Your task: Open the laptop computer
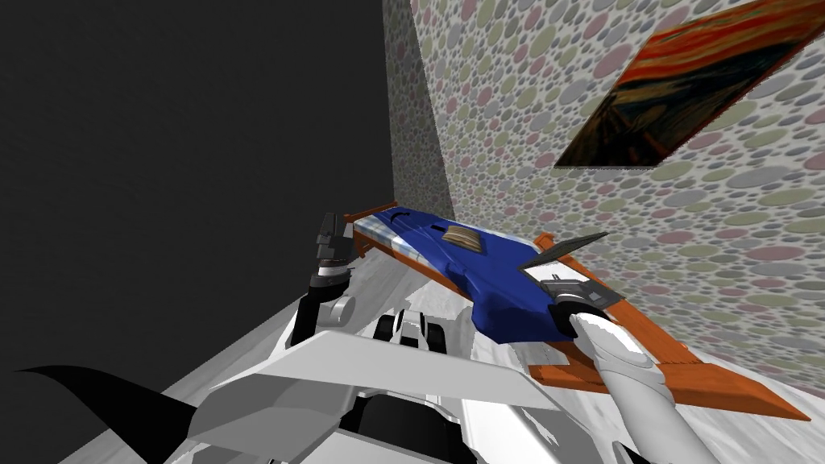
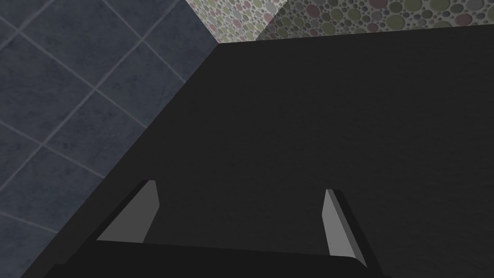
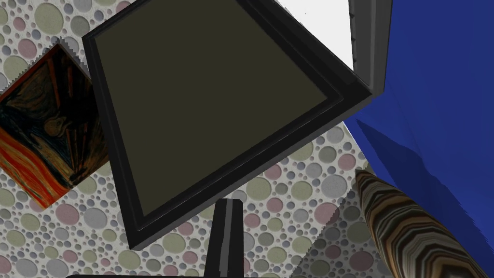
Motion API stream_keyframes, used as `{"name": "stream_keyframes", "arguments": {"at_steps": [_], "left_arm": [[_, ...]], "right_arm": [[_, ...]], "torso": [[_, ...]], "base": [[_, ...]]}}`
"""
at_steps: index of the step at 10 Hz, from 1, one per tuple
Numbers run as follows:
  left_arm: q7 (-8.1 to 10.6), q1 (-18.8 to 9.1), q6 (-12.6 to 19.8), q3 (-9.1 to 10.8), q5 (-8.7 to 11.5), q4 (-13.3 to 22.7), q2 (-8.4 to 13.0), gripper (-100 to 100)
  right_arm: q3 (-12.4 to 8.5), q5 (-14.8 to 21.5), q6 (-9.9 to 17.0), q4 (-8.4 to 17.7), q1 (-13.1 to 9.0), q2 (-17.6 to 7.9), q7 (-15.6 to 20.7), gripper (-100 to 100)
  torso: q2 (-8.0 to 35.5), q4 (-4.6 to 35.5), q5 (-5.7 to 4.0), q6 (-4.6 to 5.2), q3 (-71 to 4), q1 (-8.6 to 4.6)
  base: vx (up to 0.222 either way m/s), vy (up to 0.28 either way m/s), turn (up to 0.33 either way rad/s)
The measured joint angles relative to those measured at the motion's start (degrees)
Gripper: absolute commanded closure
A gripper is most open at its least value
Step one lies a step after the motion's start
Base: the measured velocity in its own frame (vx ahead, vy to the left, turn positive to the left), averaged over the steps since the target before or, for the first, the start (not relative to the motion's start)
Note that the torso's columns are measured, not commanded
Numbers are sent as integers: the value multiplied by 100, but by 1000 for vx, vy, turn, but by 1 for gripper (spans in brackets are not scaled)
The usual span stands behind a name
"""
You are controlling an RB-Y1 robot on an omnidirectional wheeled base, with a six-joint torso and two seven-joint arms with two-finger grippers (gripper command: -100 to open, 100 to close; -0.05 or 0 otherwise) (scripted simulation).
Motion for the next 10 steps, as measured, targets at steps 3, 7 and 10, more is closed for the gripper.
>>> {"name": "stream_keyframes", "arguments": {"at_steps": [3,7,10], "left_arm": [[0,0,0,0,0,0,0,0],[0,0,0,0,0,0,0,0],[0,0,0,0,0,0,0,0]], "right_arm": [[726,-703,515,-331,231,-322,158,100],[1170,-1090,829,-690,324,-408,475,100],[1575,-1599,1079,-912,378,-530,688,100]], "torso": [[2,1,2,1,0,1],[1,0,0,2,0,0],[2,1,1,5,1,0]], "base": [[16,-13,-67],[26,-15,-118],[20,-11,-105]]}}
